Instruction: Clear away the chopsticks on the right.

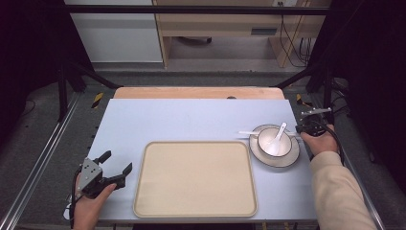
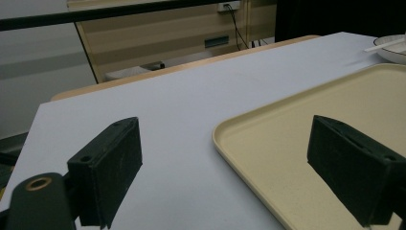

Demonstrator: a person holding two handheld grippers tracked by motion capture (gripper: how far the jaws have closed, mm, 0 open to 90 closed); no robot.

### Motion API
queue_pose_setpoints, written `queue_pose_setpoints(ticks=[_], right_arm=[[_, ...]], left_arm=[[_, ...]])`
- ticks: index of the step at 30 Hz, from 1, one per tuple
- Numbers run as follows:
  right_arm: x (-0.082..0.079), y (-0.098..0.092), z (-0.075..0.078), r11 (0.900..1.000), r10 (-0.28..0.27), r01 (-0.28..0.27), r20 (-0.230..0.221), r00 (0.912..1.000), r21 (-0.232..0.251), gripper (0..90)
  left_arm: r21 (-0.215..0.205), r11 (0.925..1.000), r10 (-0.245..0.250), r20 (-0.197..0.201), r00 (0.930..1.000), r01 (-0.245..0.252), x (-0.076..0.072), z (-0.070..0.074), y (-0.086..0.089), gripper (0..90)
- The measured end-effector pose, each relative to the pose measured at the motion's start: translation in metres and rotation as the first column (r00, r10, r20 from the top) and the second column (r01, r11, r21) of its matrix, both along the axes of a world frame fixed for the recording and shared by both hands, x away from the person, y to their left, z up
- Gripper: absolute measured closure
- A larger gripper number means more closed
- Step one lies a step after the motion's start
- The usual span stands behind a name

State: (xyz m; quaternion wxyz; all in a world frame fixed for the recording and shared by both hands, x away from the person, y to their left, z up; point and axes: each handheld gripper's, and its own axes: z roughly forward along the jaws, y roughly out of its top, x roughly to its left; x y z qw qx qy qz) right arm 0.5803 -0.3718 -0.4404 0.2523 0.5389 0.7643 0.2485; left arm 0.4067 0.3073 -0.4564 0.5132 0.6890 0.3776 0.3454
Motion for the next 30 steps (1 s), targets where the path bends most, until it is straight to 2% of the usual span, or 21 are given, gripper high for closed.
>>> queue_pose_setpoints(ticks=[1, 7, 13, 16, 17, 18, 19, 21, 22, 23, 30], right_arm=[[-0.004, 0.000, 0.000, 1.000, -0.001, 0.001, -0.014, 0.9999, -0.003, 90.0], [-0.020, -0.002, 0.001, 1.000, -0.002, 0.002, -0.021, 0.9998, 0.003, 90.0], [-0.044, -0.001, 0.001, 0.999, 0.023, -0.022, -0.008, 0.9997, 0.032, 89.9], [-0.050, -0.001, 0.001, 0.999, 0.030, -0.030, 0.002, 0.9996, 0.033, 89.2], [-0.052, -0.001, 0.003, 0.999, 0.033, -0.033, 0.014, 0.9994, 0.031, 88.3], [-0.055, -0.001, 0.007, 0.999, 0.044, -0.045, 0.049, 0.9978, 0.030, 87.0], [-0.058, 0.000, 0.011, 0.996, 0.069, -0.073, 0.087, 0.9939, 0.050, 84.6], [-0.059, 0.001, 0.013, 0.994, 0.086, -0.091, 0.093, 0.9919, 0.055, 82.9], [-0.059, 0.004, 0.014, 0.990, 0.132, -0.137, 0.114, 0.9846, 0.040, 80.3], [-0.059, 0.004, 0.013, 0.987, 0.149, -0.154, 0.114, 0.9823, 0.041, 79.4], [-0.055, 0.004, 0.008, 0.982, 0.175, -0.180, 0.089, 0.9805, 0.056, 78.0]], left_arm=[[-0.001, 1.0000, -0.001, -0.001, 1.0000, 0.001, 0.000, 0.000, 0.000, 11.2], [0.001, 1.0000, -0.006, -0.010, 0.9999, 0.006, 0.001, -0.001, -0.001, 11.3], [0.011, 0.9998, -0.015, -0.020, 0.9997, 0.016, 0.001, -0.002, -0.003, 11.3], [0.012, 0.9998, -0.016, -0.020, 0.9997, 0.016, 0.002, -0.002, -0.003, 11.3], [0.013, 0.9998, -0.016, -0.020, 0.9997, 0.016, 0.002, -0.002, -0.003, 11.3], [0.012, 0.9998, -0.014, -0.018, 0.9997, 0.014, 0.002, -0.002, -0.003, 11.3], [0.012, 0.9998, -0.015, -0.019, 0.9997, 0.015, 0.002, -0.002, -0.003, 11.4], [0.013, 0.9998, -0.016, -0.019, 0.9997, 0.016, 0.002, -0.002, -0.003, 11.4], [0.013, 0.9998, -0.017, -0.020, 0.9996, 0.017, 0.002, -0.002, -0.003, 11.5], [0.012, 0.9998, -0.018, -0.021, 0.9996, 0.018, 0.002, -0.002, -0.003, 11.5], [0.013, 0.9997, -0.021, -0.020, 0.9996, 0.021, 0.002, -0.002, -0.003, 11.8]])
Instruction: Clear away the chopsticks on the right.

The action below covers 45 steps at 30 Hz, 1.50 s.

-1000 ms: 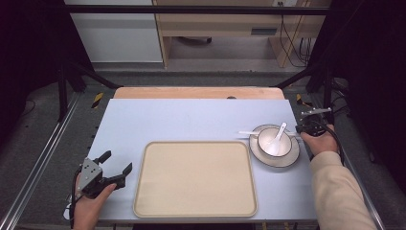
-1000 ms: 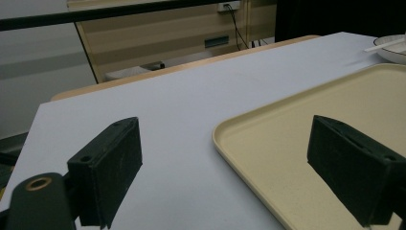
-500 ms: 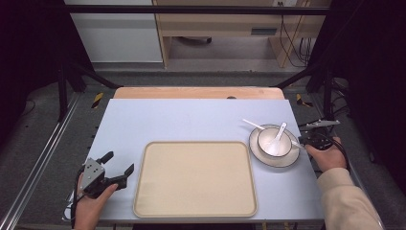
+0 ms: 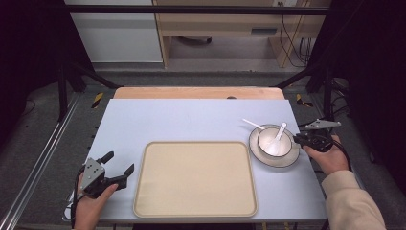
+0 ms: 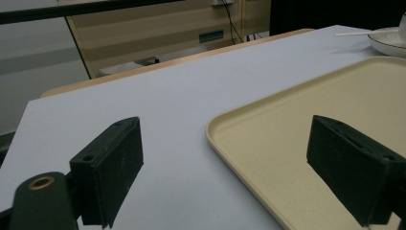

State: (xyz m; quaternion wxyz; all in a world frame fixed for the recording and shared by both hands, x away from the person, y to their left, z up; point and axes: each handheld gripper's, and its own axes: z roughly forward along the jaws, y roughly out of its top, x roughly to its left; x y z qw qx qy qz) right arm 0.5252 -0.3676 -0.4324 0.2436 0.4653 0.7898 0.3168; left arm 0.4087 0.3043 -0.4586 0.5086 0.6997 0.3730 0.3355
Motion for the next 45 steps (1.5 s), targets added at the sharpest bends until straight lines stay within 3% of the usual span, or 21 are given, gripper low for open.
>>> queue_pose_setpoints(ticks=[6, 12, 19, 30, 34, 39, 42, 45], right_arm=[[0.003, -0.001, -0.003, 1.000, 0.016, -0.016, -0.017, 0.9997, 0.013, 78.0], [0.004, 0.000, -0.007, 0.999, 0.031, -0.031, -0.023, 0.9993, -0.006, 78.6], [0.006, -0.003, -0.009, 1.000, 0.008, -0.008, -0.035, 0.9993, -0.003, 80.2], [0.012, -0.001, -0.017, 0.999, 0.040, -0.041, -0.055, 0.9977, -0.016, 78.2], [0.013, 0.001, -0.019, 0.998, 0.057, -0.059, -0.055, 0.9968, -0.027, 82.9], [0.011, 0.003, -0.016, 0.997, 0.058, -0.059, -0.027, 0.9979, -0.039, 83.9], [0.008, 0.003, -0.009, 0.999, 0.035, -0.035, -0.001, 0.9994, -0.035, 84.0], [0.000, 0.000, 0.004, 0.999, -0.030, 0.031, 0.056, 0.9980, -0.018, 84.0]], left_arm=[[0.001, 1.0000, -0.004, -0.001, 1.0000, 0.004, 0.000, 0.000, -0.001, 11.9], [0.008, 0.9999, -0.011, -0.004, 0.9999, 0.011, 0.000, -0.001, -0.003, 12.1], [0.016, 0.9997, -0.020, -0.009, 0.9998, 0.020, 0.001, -0.002, -0.005, 12.2], [0.028, 0.9991, -0.032, -0.013, 0.9994, 0.033, 0.001, -0.003, -0.008, 12.5], [0.032, 0.9989, -0.034, -0.012, 0.9994, 0.034, 0.001, -0.002, -0.009, 12.7], [0.035, 0.9988, -0.033, -0.009, 0.9994, 0.034, 0.000, -0.002, -0.008, 12.7], [0.032, 0.9991, -0.029, -0.006, 0.9996, 0.030, 0.000, -0.001, -0.008, 12.9], [0.030, 0.9992, -0.026, -0.002, 0.9997, 0.026, 0.000, -0.001, -0.007, 12.9]])
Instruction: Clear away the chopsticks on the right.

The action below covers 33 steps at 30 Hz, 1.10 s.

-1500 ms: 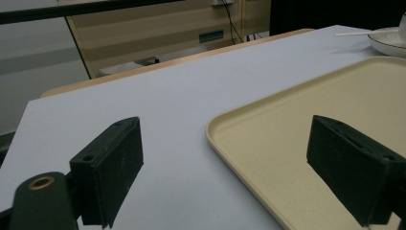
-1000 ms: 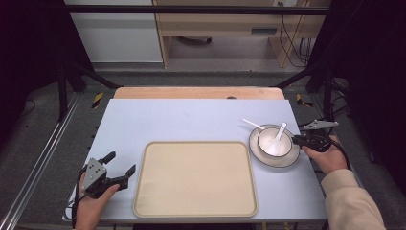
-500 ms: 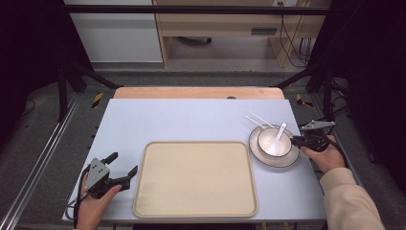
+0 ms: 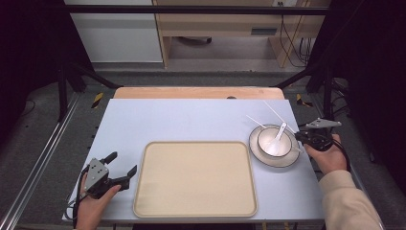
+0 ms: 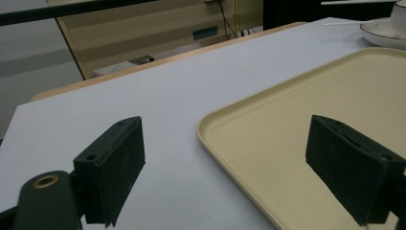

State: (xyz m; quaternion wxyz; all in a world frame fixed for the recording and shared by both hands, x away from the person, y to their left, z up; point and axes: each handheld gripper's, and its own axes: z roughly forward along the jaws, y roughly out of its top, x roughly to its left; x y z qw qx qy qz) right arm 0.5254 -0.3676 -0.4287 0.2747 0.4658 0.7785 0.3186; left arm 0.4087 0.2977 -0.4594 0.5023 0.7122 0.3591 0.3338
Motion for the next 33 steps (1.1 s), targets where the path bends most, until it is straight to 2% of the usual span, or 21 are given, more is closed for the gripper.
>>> queue_pose_setpoints(ticks=[1, 2, 4, 5, 6, 7, 9, 12, 13, 14, 15, 16, 17, 18, 20, 21, 22, 26, 27, 28, 33], right_arm=[[0.000, 0.000, 0.000, 1.000, 0.000, 0.000, 0.000, 1.0000, 0.000, 84.0], [-0.006, -0.001, 0.008, 0.999, -0.032, 0.031, 0.036, 0.9988, 0.005, 84.1], [-0.010, 0.000, 0.013, 0.999, -0.045, 0.044, 0.056, 0.9974, 0.011, 84.1], [-0.021, 0.003, 0.023, 0.997, -0.071, 0.069, 0.102, 0.9922, 0.027, 84.1], [-0.021, 0.003, 0.023, 0.997, -0.071, 0.069, 0.102, 0.9922, 0.027, 84.1], [-0.035, 0.010, 0.036, 0.996, -0.091, 0.087, 0.152, 0.9842, 0.035, 84.0], [-0.052, 0.020, 0.049, 0.994, -0.104, 0.097, 0.201, 0.9741, 0.041, 84.1], [-0.081, 0.046, 0.064, 0.997, -0.076, 0.068, 0.246, 0.9662, 0.039, 84.0], [-0.081, 0.046, 0.064, 0.997, -0.076, 0.068, 0.246, 0.9662, 0.039, 84.0], [-0.090, 0.057, 0.067, 0.998, -0.052, 0.045, 0.259, 0.9644, 0.034, 84.1], [-0.108, 0.078, 0.070, 1.000, -0.014, 0.007, 0.262, 0.9650, 0.030, 84.0], [-0.117, 0.089, 0.070, 1.000, 0.008, -0.015, 0.262, 0.9650, 0.026, 84.0], [-0.117, 0.089, 0.070, 1.000, 0.008, -0.015, 0.262, 0.9650, 0.026, 84.0], [-0.129, 0.109, 0.066, 0.998, 0.048, -0.056, 0.242, 0.9692, 0.027, 84.0], [-0.134, 0.120, 0.063, 0.997, 0.063, -0.071, 0.229, 0.9714, 0.028, 84.1], [-0.144, 0.141, 0.053, 0.994, 0.104, -0.109, 0.199, 0.9744, 0.015, 84.0], [-0.144, 0.141, 0.053, 0.994, 0.104, -0.109, 0.199, 0.9744, 0.015, 84.0], [-0.159, 0.177, 0.026, 0.987, 0.157, -0.159, 0.143, 0.9772, 0.007, 84.0], [-0.161, 0.183, 0.021, 0.986, 0.165, -0.168, 0.129, 0.9778, 0.009, 84.0], [-0.165, 0.191, 0.012, 0.984, 0.164, -0.170, 0.107, 0.9806, 0.045, 84.0], [-0.171, 0.207, -0.008, 0.983, 0.180, -0.182, 0.056, 0.9821, 0.037, 84.0]], left_arm=[[0.000, 1.0000, 0.000, 0.000, 1.0000, 0.000, 0.000, 0.000, 0.000, 12.9], [0.001, 1.0000, 0.001, 0.000, 1.0000, -0.001, 0.000, 0.000, 0.000, 12.9], [0.000, 1.0000, 0.000, 0.000, 1.0000, 0.000, 0.000, 0.000, 0.000, 12.9], [0.000, 1.0000, 0.000, 0.002, 1.0000, 0.000, 0.000, 0.000, 0.000, 12.9], [0.000, 1.0000, 0.000, 0.002, 1.0000, 0.000, 0.000, 0.000, 0.000, 12.9], [0.002, 1.0000, -0.001, 0.003, 1.0000, 0.001, -0.001, 0.001, 0.000, 12.9], [0.001, 1.0000, 0.001, 0.006, 1.0000, -0.001, -0.001, 0.001, 0.000, 12.9], [0.000, 1.0000, 0.001, 0.007, 1.0000, -0.001, -0.001, 0.002, 0.000, 12.9], [0.003, 1.0000, 0.000, 0.007, 1.0000, 0.000, -0.001, 0.002, 0.001, 12.9], [0.003, 1.0000, 0.000, 0.007, 1.0000, 0.000, -0.001, 0.002, 0.001, 12.9], [0.002, 1.0000, 0.001, 0.008, 1.0000, -0.002, -0.002, 0.002, 0.001, 12.9], [0.002, 1.0000, 0.002, 0.009, 1.0000, -0.002, -0.002, 0.002, 0.001, 12.9], [0.002, 1.0000, 0.002, 0.009, 1.0000, -0.002, -0.002, 0.002, 0.001, 12.9], [0.002, 1.0000, 0.003, 0.009, 1.0000, -0.003, -0.002, 0.002, 0.002, 12.9], [0.002, 1.0000, 0.005, 0.011, 0.9999, -0.005, -0.003, 0.003, 0.002, 12.9], [0.002, 1.0000, 0.007, 0.013, 0.9999, -0.007, -0.003, 0.003, 0.003, 12.9], [0.002, 1.0000, 0.007, 0.013, 0.9999, -0.007, -0.003, 0.003, 0.003, 12.9], [-0.001, 0.9999, 0.013, 0.017, 0.9998, -0.013, -0.004, 0.005, 0.005, 12.9], [-0.002, 0.9999, 0.015, 0.016, 0.9998, -0.015, -0.004, 0.005, 0.005, 12.9], [-0.005, 0.9998, 0.017, 0.018, 0.9997, -0.017, -0.004, 0.005, 0.005, 12.9], [-0.009, 0.9998, 0.016, 0.017, 0.9997, -0.016, -0.004, 0.005, 0.006, 12.9]])
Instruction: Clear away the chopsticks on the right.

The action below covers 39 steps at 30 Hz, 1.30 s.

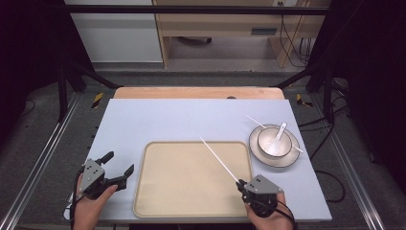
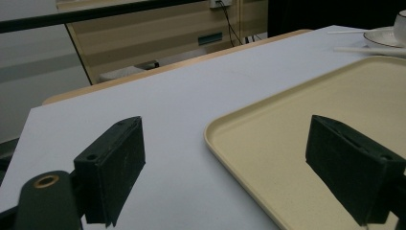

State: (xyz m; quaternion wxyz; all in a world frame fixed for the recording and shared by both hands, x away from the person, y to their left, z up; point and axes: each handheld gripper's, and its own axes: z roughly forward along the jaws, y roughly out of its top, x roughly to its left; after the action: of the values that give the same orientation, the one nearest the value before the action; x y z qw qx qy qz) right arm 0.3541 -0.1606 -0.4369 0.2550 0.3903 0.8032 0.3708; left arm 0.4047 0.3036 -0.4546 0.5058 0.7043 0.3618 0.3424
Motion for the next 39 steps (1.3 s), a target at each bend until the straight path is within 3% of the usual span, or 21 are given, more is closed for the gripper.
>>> queue_pose_setpoints(ticks=[3, 17, 23, 28, 30, 31, 36, 39], right_arm=[[-0.002, 0.007, -0.012, 1.000, -0.014, 0.014, -0.055, 0.9984, 0.000, 84.0], [0.001, 0.017, -0.025, 0.997, -0.071, 0.072, -0.107, 0.9917, 0.000, 84.0], [0.000, 0.031, -0.034, 0.989, -0.118, 0.130, -0.160, 0.9800, 0.064, 83.8], [-0.001, 0.041, -0.039, 0.990, -0.109, 0.122, -0.169, 0.9796, 0.073, 83.5], [-0.001, 0.039, -0.038, 0.988, -0.119, 0.132, -0.149, 0.9816, 0.080, 75.0], [-0.001, 0.039, -0.038, 0.988, -0.119, 0.132, -0.149, 0.9816, 0.080, 75.0], [-0.003, 0.026, -0.018, 0.980, -0.128, 0.141, -0.097, 0.9870, 0.141, 64.5], [0.000, -0.005, 0.012, 0.979, -0.138, 0.135, 0.011, 0.9904, 0.155, 57.7]], left_arm=[[-0.010, 0.9999, 0.002, 0.004, 1.0000, -0.002, 0.000, 0.001, 0.000, 13.0], [-0.007, 0.9999, -0.013, -0.001, 0.9999, 0.013, 0.001, -0.001, -0.004, 13.0], [-0.001, 0.9999, -0.014, 0.001, 0.9999, 0.014, 0.001, 0.000, -0.005, 13.1], [0.000, 0.9998, -0.021, 0.004, 0.9998, 0.021, 0.000, 0.000, -0.005, 13.1], [0.002, 0.9998, -0.021, 0.003, 0.9998, 0.021, 0.001, 0.000, -0.004, 13.1], [0.002, 0.9998, -0.021, 0.003, 0.9998, 0.021, 0.001, 0.000, -0.004, 13.1], [0.005, 0.9999, -0.015, 0.005, 0.9999, 0.015, 0.000, 0.000, -0.004, 13.1], [0.006, 0.9998, -0.020, 0.006, 0.9998, 0.020, -0.001, 0.000, -0.005, 13.1]])
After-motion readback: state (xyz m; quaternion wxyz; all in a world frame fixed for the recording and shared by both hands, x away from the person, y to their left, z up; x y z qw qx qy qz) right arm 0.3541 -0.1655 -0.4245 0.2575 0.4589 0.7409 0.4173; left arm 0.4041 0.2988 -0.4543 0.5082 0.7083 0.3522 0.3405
